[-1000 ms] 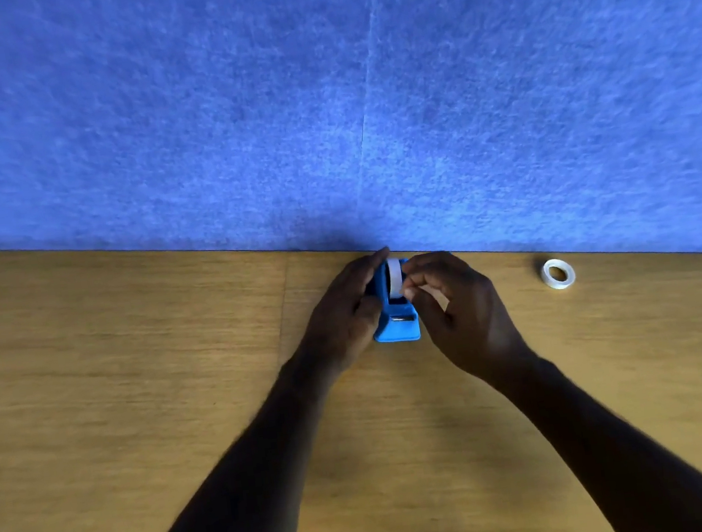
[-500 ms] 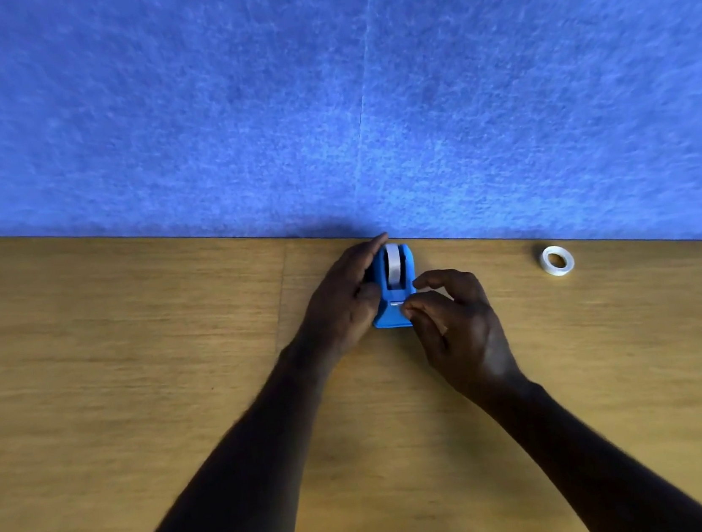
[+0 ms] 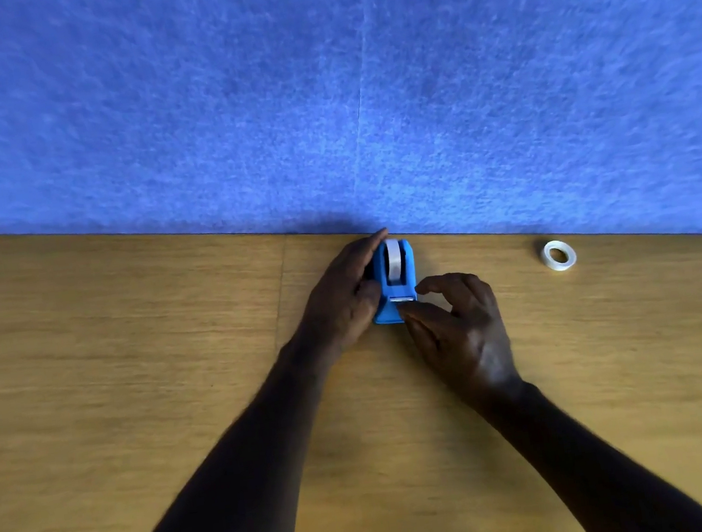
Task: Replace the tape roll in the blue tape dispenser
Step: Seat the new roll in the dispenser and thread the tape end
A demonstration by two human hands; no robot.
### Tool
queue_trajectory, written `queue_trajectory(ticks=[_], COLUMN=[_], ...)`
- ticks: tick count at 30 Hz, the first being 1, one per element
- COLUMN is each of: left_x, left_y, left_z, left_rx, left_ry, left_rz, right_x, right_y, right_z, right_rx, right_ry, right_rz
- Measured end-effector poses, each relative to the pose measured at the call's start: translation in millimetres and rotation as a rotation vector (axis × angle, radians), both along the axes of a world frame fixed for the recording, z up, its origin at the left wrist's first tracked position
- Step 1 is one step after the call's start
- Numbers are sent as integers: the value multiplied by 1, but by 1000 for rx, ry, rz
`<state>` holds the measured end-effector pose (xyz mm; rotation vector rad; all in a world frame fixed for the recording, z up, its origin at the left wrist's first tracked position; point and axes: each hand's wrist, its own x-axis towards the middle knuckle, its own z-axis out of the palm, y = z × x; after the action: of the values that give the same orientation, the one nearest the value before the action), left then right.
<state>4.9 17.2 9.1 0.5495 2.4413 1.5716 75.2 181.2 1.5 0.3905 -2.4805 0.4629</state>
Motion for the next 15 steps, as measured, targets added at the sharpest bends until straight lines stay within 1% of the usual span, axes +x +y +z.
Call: queue_trajectory(ticks=[3, 8, 11, 13, 15], left_x=[0, 0, -1, -1, -1], left_y=[1, 0, 0, -1, 0], left_z=[0, 0, -1, -1, -1], left_rx=[-5, -9, -17, -14, 5], left_ry=[0, 14, -24, -46, -51], left_rz=[2, -6, 21, 44, 59], right_x=[0, 1, 1, 3, 5], right_y=[1, -1, 0, 2, 4], right_z=[-1, -1, 1, 2, 3], right_rx=[19, -19, -49, -87, -183], right_ry=[-3, -45, -84, -93, -93], right_rz=[-1, -6, 12, 42, 50])
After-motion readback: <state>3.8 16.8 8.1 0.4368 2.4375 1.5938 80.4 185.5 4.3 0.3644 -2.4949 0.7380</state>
